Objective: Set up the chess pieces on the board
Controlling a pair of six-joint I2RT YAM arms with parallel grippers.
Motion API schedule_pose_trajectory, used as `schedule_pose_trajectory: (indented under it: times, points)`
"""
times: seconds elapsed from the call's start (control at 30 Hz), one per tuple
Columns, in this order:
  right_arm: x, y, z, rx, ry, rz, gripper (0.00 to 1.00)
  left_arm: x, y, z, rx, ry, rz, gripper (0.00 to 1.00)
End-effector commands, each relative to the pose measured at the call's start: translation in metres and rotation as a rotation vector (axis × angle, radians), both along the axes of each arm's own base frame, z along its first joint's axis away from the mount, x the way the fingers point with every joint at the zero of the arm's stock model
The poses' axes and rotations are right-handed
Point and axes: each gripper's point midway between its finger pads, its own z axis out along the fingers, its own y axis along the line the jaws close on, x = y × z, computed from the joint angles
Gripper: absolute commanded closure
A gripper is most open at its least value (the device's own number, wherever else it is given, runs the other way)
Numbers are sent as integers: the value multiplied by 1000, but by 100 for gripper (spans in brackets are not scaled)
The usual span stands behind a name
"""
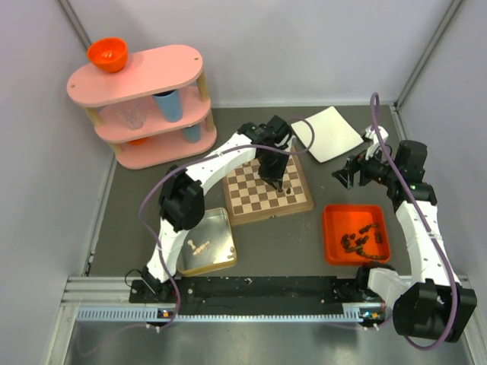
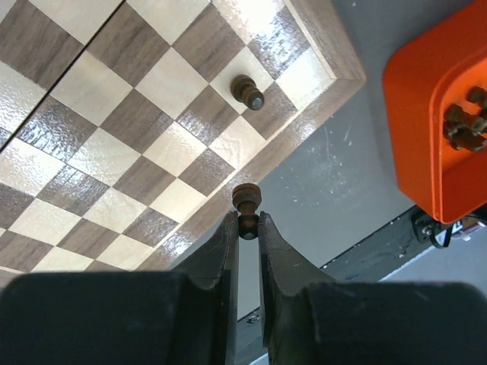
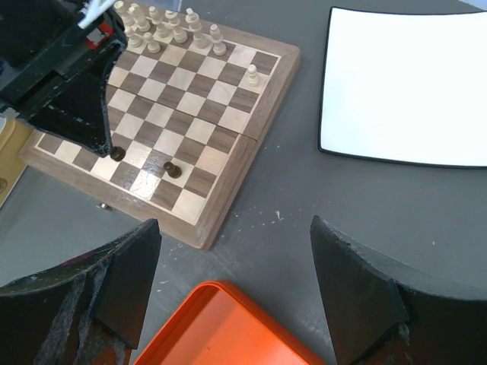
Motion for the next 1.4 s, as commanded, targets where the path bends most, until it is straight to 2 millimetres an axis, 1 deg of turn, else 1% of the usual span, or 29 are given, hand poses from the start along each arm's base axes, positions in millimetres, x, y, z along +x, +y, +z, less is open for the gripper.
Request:
schedule_pose_trajectory:
  times: [0.0, 0.07, 0.17, 0.6, 1.1, 1.37]
  points:
    - [0, -3, 13, -23, -53, -9, 21, 5, 1, -6, 59, -11, -21, 99]
    - [0, -4, 13, -25, -52, -9, 21, 8, -1, -9, 62, -15, -22, 98]
    - [0, -4, 11, -27, -50, -12, 21, 12, -3, -18, 75, -10, -20, 98]
    - [1, -4, 11, -27, -48, -13, 21, 26, -9, -39, 99, -28, -4, 96]
    - [2, -5, 9, -29, -43, -15, 21, 30, -15, -49, 92, -19, -5, 94]
    - [2, -5, 8, -30, -41, -14, 20, 29, -17, -51, 87, -11, -6, 90]
